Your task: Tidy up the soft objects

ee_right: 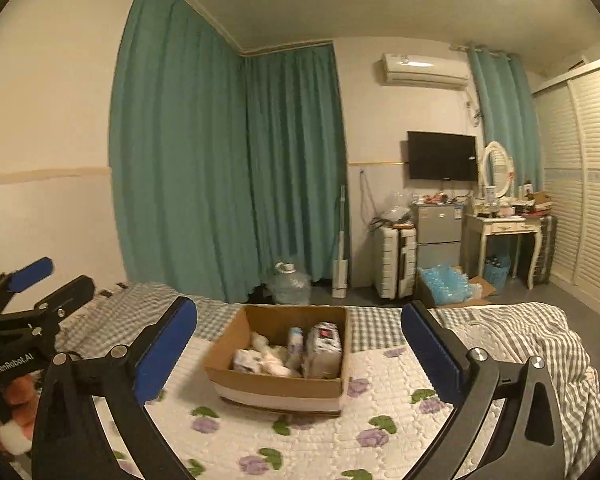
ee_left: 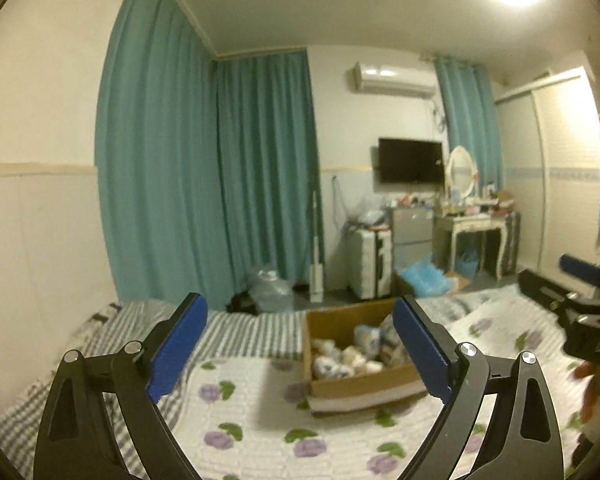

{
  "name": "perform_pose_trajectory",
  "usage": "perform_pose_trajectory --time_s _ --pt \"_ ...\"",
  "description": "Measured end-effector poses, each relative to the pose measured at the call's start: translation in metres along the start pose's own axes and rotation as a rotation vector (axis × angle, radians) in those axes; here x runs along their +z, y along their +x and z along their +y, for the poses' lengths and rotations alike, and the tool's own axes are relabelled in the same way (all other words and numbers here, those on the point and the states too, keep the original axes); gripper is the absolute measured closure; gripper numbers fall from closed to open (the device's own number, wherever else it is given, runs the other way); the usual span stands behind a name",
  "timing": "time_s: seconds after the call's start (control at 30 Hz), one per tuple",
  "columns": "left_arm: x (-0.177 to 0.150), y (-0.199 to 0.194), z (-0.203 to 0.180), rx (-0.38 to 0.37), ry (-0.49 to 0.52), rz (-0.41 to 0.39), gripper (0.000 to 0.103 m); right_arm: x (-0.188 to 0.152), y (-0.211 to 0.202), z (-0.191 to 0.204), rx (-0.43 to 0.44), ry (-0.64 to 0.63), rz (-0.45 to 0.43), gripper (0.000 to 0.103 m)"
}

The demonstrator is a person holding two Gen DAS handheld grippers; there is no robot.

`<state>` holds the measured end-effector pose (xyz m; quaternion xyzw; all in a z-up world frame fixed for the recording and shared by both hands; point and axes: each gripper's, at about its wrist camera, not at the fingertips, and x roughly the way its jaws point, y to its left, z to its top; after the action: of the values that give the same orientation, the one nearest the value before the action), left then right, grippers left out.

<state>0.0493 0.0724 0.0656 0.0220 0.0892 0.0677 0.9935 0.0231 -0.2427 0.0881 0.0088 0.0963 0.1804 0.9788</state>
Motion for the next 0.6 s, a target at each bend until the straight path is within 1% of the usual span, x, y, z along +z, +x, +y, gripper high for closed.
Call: perform_pose_trajectory --time_s 0.07,0.13,0.2,0.37,0.5,0.6 --pt "-0.011 0.014 -0.001 0.022 0.01 0.019 0.008 -0.014 0.01 -0.004 -0.009 0.002 -0.003 0.0" --pt "-0.021 0.028 -0.004 0.022 0.026 0.047 0.008 -0.026 0.024 -0.007 0.018 0.017 0.019 0.0" --pt "-0.033 0.037 -0.006 0.02 0.026 0.063 0.008 -0.037 0.037 -0.008 0.014 0.018 0.036 0.0" --pt "-0.054 0.041 -0.005 0.003 0.015 0.098 0.008 -0.058 0.062 0.002 -0.027 -0.045 0.075 0.0" --pt "-0.064 0.042 -0.002 -0.005 0.015 0.118 0.008 -0.069 0.075 0.001 -0.029 -0.033 0.113 0.0" --pt "-0.067 0.043 0.001 -0.016 0.001 0.129 0.008 -0.071 0.078 0.003 -0.037 -0.035 0.119 0.0"
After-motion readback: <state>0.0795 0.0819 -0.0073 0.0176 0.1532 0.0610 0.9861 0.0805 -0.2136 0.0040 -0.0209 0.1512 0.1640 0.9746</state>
